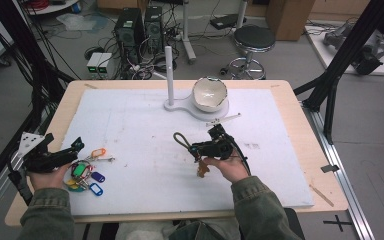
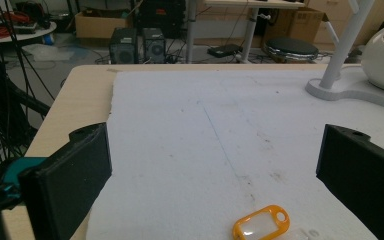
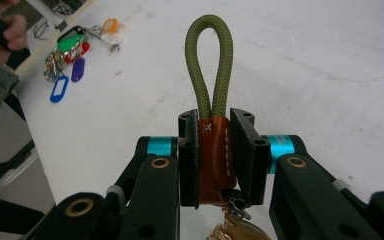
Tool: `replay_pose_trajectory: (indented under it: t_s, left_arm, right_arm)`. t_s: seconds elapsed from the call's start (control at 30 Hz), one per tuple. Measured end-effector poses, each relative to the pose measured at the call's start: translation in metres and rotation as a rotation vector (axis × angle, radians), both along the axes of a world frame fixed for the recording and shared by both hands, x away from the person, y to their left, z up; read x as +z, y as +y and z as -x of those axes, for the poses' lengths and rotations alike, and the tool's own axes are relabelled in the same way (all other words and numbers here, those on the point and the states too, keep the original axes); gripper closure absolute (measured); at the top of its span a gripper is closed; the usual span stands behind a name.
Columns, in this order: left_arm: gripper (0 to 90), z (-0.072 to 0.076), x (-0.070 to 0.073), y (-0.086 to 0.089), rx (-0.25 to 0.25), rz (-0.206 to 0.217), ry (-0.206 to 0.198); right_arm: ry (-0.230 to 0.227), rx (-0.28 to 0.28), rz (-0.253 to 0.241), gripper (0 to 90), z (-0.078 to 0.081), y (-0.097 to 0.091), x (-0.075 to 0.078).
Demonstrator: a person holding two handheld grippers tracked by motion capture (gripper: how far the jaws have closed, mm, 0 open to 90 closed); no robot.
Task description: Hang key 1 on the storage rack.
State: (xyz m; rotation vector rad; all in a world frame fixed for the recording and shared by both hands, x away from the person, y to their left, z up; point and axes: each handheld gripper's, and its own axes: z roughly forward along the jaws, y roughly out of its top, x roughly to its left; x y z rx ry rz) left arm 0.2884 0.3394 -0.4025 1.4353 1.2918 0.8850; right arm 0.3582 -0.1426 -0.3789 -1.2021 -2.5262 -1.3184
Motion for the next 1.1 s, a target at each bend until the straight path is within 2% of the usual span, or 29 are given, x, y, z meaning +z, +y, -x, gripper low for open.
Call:
replay_pose_trajectory:
  t_s: [0.17,0.43,0.47,0.73,1.1]
  left_arm:
    - [1.7,0.000,0.000,0.000,0.001,-0.001,0.001]
    - [1.7,0.000,0.000,0.000,0.002,-0.003,0.004]
    - [1.7,0.000,0.000,0.000,0.002,-0.003,0.004]
    - [1.7,-0.001,0.000,0.000,0.001,-0.002,0.005]
    - [1.7,-0.001,0.000,0.000,0.001,-0.003,0.005]
  right_arm:
    - [0.011,-0.013,-0.034,74.8,-0.007,-0.004,0.009]
    - [-0.015,-0.029,-0.052,74.8,-0.018,-0.007,0.024]
    - [-0.008,-0.033,-0.056,74.8,-0.019,-0.006,0.026]
    - [-0.031,-0.028,-0.073,74.8,-0.031,-0.004,0.036]
    - [-0.043,-0.019,-0.058,74.8,-0.044,0.008,0.053]
